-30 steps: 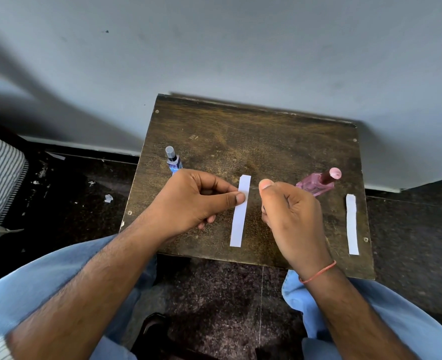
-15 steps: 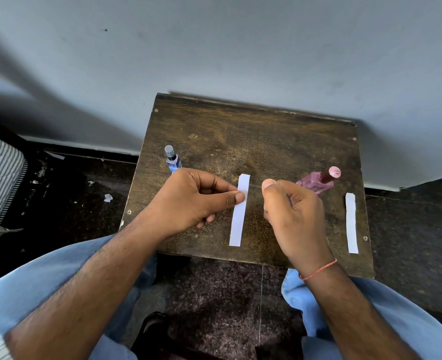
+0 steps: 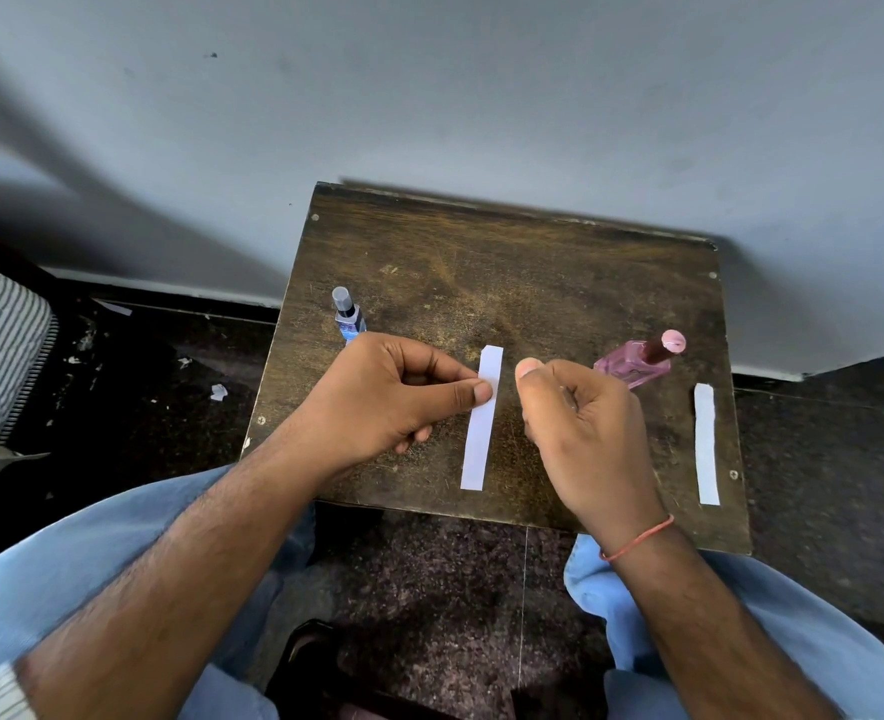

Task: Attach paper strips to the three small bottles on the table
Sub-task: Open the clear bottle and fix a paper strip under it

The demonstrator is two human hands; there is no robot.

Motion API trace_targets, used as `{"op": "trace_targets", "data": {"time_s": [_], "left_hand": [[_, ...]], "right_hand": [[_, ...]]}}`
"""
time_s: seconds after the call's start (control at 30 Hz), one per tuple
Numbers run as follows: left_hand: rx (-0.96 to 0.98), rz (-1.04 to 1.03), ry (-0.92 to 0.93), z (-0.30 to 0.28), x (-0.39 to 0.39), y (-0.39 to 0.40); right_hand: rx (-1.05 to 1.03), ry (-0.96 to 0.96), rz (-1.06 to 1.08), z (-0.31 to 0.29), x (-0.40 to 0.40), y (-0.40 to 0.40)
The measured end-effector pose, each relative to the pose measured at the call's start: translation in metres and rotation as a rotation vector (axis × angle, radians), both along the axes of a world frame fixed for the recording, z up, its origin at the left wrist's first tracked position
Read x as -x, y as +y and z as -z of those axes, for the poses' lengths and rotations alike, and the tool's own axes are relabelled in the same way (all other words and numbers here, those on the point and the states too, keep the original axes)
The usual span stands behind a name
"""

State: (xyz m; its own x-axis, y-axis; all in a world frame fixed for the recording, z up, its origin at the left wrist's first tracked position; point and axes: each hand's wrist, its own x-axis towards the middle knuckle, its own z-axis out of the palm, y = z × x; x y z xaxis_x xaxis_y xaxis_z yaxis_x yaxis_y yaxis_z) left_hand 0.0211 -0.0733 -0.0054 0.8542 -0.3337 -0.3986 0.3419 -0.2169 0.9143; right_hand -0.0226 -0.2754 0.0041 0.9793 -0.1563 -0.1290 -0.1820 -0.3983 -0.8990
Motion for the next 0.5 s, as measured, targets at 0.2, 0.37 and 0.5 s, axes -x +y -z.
{"op": "trace_targets", "data": {"time_s": [0.2, 0.37, 0.5], "left_hand": [[-0.002, -0.024, -0.011, -0.001, -0.002, 0.002], [-0.004, -0.076, -0.010, 0.001, -0.005, 0.004], [-0.031, -0.091, -0.028, 0.003, -0.004, 0.004]], "right_hand": [[-0.110, 0.074, -0.039, 0.003, -0.001, -0.003], [-0.177, 0.109, -0.136, 0.011, 0.000, -0.010], [-0.240, 0.158, -0.127, 0.019, 0.002, -0.015]]}}
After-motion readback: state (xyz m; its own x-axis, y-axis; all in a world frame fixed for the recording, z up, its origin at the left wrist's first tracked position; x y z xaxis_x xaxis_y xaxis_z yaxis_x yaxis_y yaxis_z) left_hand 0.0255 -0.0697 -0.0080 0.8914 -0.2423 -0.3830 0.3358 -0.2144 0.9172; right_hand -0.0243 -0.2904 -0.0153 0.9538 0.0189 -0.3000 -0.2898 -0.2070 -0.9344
